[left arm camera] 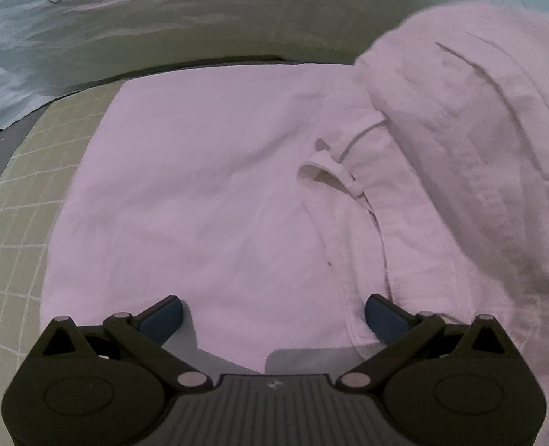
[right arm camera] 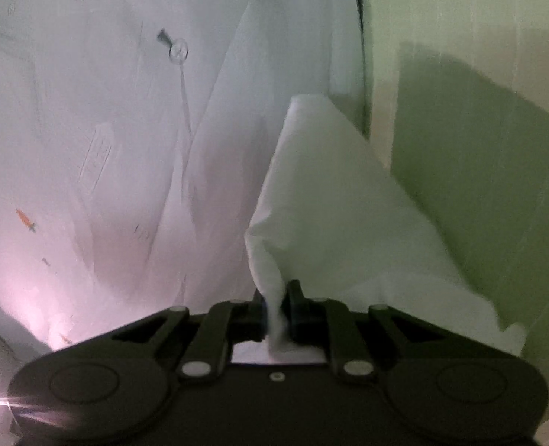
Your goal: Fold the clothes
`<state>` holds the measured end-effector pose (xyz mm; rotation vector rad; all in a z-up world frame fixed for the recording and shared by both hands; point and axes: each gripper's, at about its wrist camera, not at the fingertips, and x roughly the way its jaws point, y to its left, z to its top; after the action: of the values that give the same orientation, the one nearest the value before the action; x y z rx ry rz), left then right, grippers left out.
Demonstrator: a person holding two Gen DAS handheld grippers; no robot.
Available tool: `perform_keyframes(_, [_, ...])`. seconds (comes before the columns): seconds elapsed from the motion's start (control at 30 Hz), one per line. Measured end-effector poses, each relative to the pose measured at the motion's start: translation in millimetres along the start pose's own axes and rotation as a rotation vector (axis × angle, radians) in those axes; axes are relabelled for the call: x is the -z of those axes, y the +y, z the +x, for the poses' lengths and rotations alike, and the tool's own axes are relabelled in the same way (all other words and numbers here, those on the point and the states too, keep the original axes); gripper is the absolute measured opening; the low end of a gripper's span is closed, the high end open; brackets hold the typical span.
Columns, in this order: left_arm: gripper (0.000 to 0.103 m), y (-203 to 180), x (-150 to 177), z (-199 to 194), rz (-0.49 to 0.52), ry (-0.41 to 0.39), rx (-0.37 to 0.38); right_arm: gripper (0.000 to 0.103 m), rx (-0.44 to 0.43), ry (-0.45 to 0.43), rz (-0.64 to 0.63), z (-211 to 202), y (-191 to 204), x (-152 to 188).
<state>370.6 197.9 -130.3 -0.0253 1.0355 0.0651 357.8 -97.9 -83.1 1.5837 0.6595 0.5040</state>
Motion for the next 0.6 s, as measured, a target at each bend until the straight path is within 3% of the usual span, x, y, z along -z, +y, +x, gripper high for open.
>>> perform_keyframes(0.17, [0.103,14,-4,-6,0.035,0.040,0.044,0.012,-0.024,0.041,0.020,26,0,27])
perform_keyframes(0.4, [0.103,68,-1,-27,-0.033,0.047,-0.010,0.012,-0.021,0.073,0.061,58,-12,66])
perform_keyframes(0.6, [0.103,105,9,-39,-0.091,0.038,-0.062,0.012,0.052,0.153,0.064,101,-24,91])
